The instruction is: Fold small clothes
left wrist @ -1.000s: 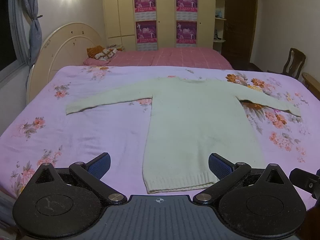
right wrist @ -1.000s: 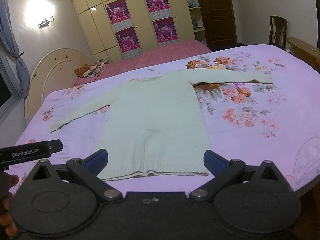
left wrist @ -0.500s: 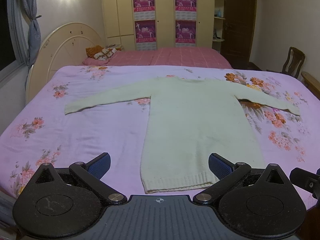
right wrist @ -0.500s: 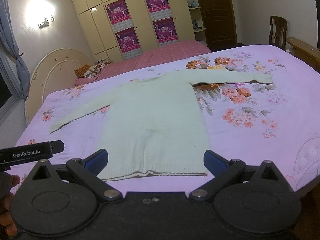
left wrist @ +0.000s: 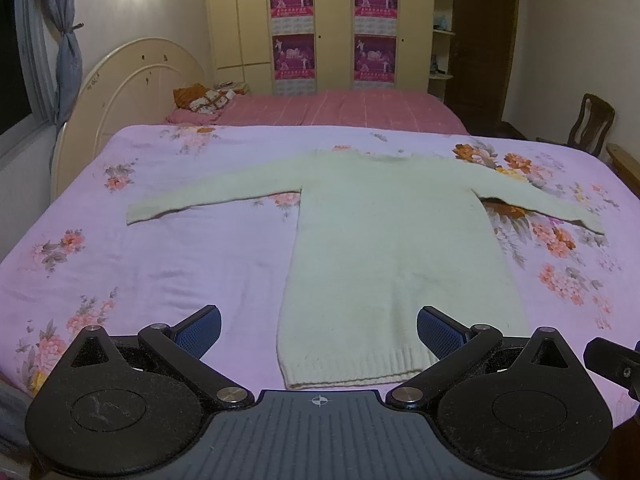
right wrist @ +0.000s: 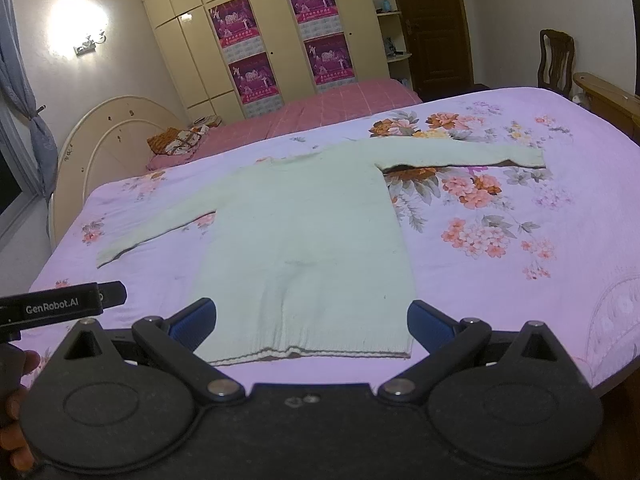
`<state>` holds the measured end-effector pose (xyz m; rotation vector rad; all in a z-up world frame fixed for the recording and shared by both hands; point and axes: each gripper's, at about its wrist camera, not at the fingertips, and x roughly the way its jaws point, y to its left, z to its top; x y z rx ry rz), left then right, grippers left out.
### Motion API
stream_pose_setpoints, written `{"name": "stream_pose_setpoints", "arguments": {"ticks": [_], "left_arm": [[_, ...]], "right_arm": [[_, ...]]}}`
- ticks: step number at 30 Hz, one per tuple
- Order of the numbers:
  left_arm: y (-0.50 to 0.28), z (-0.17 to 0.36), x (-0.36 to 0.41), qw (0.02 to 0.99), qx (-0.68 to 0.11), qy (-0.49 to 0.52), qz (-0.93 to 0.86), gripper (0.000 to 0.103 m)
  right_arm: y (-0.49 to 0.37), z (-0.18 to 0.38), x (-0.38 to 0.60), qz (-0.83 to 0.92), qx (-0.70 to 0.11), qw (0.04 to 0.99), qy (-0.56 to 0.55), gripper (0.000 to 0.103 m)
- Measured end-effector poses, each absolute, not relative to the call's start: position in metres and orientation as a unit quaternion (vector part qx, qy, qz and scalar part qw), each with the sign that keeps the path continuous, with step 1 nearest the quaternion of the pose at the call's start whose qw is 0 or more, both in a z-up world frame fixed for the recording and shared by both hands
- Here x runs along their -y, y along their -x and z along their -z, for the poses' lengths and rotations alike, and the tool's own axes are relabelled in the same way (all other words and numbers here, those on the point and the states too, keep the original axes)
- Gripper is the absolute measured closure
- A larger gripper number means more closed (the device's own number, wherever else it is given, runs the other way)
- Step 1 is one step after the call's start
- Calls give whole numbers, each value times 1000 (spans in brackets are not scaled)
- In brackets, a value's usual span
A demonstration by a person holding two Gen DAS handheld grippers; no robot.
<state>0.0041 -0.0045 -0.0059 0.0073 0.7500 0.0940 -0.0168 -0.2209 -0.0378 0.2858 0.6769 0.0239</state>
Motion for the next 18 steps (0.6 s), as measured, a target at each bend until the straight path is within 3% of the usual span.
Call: {"name": "stream_pose_setpoints", "arguments": {"ticks": [18], "left_arm": [[-64,31,6,923,-384,20,-28,0]], "right_arm": [[-25,48,239,5,-328,933,-146,1]]}}
